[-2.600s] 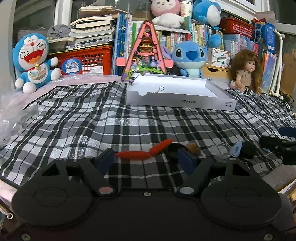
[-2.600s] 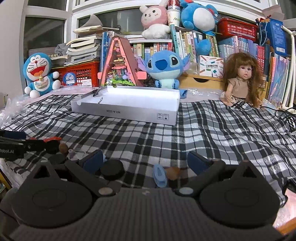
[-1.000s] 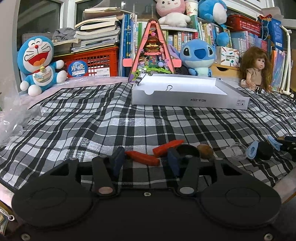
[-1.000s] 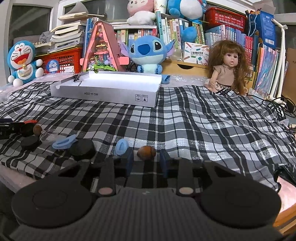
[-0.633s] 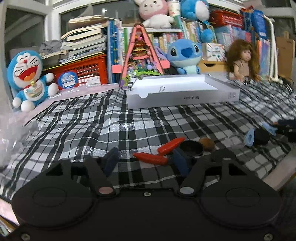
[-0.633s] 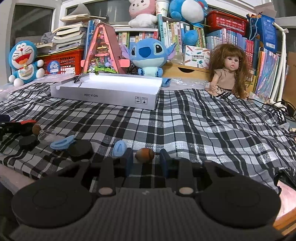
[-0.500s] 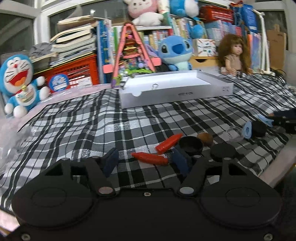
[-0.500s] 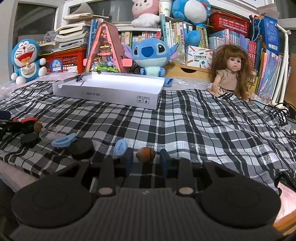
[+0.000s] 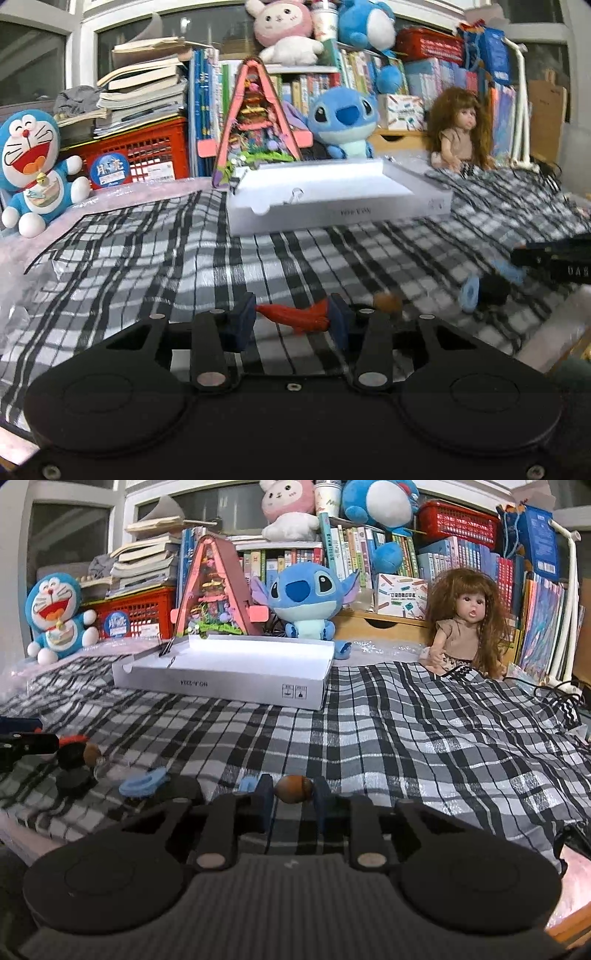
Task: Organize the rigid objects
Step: 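Carry the red brush into the tray with the left gripper while the right gripper carries the brown nut there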
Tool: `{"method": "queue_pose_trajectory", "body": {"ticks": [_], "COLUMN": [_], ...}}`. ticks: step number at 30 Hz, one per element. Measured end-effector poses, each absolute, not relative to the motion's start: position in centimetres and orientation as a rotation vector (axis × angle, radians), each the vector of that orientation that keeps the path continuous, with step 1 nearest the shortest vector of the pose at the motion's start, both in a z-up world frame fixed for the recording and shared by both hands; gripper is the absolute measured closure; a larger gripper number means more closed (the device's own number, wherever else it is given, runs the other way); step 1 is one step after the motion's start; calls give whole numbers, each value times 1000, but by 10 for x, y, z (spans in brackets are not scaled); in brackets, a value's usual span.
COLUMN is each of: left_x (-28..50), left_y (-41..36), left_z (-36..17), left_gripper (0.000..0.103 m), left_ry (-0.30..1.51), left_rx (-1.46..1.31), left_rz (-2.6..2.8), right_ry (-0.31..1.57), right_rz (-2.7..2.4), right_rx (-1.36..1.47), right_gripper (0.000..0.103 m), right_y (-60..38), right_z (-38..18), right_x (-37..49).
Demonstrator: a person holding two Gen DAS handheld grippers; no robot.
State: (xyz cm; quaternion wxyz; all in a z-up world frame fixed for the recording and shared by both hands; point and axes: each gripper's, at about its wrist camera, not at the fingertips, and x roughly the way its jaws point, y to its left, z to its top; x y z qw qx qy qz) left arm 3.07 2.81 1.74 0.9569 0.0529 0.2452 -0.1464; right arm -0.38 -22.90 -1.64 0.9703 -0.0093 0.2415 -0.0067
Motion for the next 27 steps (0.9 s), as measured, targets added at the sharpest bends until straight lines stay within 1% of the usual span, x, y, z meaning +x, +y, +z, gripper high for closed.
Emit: {"method": "queue_pose_trajectory", "body": {"ticks": [10,18,22,27], "left_x": [78,135,172,216], "left_y": [21,0,-8,-14], "left_z": [53,85,89,80], "left_gripper": [63,63,63,63], "left_ry": [541,549,596,646], "left_rx": [1,-11,-40,-72], "left_rz": [-322,-319,-306,-260], "right_ry": [526,577,593,655], "right_rz": [-22,-17,-8,-1], "right_rx": [83,187,207,236], "right_gripper": [76,76,76,76], "right_y": [-239,-251,-252,-251], "right_z": [6,34,46,50], "right_x": [26,73,99,136]}}
